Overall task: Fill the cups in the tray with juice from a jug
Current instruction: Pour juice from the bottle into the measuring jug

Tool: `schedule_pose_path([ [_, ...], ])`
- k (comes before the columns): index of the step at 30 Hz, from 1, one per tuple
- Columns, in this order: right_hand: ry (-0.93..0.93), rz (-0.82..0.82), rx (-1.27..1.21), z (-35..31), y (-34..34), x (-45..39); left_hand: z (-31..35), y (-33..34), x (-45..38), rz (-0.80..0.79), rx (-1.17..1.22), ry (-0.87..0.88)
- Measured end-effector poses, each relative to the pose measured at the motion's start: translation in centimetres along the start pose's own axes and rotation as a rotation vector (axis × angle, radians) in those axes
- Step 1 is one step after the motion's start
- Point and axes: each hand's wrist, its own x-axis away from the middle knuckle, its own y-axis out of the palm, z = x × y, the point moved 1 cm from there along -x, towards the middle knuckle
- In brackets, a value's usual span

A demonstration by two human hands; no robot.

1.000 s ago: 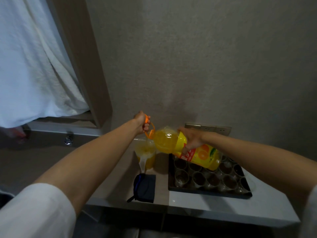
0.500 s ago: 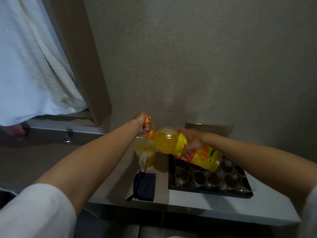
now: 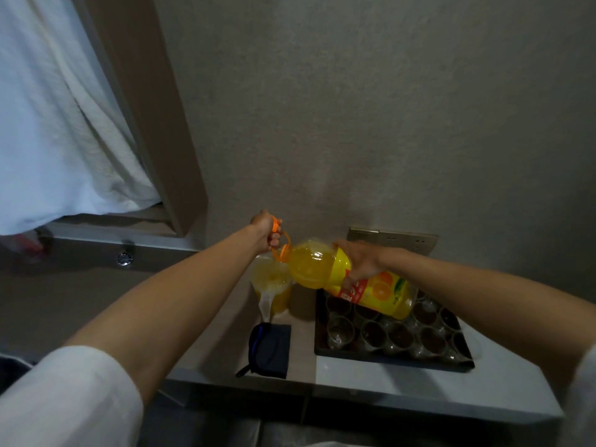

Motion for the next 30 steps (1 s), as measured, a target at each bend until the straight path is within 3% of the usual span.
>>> schedule_pose_path([
  [30, 0.006, 0.011, -0.019, 0.52, 0.31, -0.18, 0.81, 0.05, 0.52, -0.005, -0.025, 0.025],
])
